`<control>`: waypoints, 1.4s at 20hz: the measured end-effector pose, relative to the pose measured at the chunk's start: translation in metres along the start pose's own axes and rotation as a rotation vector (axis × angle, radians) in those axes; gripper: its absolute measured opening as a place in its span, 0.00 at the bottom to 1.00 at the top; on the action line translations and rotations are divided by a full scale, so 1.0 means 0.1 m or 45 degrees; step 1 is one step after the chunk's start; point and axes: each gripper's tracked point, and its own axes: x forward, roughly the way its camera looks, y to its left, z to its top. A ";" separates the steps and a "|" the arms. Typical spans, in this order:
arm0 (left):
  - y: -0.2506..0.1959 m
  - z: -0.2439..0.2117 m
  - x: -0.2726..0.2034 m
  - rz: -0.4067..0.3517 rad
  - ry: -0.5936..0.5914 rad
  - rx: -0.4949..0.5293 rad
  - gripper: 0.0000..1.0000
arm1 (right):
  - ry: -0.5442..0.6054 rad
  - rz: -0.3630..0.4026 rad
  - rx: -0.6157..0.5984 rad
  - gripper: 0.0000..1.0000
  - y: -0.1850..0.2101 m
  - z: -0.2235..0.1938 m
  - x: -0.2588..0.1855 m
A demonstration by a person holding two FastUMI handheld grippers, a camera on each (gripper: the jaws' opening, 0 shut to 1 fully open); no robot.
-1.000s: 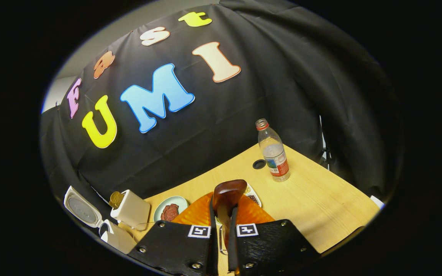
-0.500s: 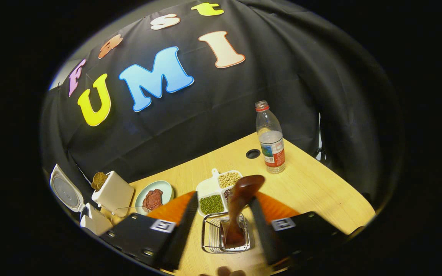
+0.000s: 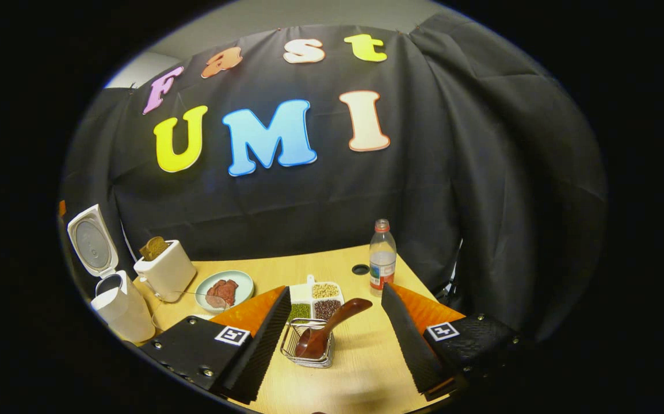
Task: Close the left gripper, press the button to open the rice cooker; take a wooden spoon from the chopstick holder with the right hand, scoop a spoonful of rice and pour it into the rice cooker, then put the wooden spoon back into the chopstick holder.
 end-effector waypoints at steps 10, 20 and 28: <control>1.09 0.60 0.66 0.152 0.026 0.029 0.96 | -0.091 0.105 -0.005 0.96 0.47 0.44 -0.12; 2.19 0.58 1.55 0.387 0.086 0.014 0.96 | -0.041 0.094 -0.027 0.96 0.56 0.39 0.08; 2.63 0.16 2.11 0.509 0.197 0.006 0.96 | -0.010 0.032 -0.023 0.96 0.41 0.35 0.16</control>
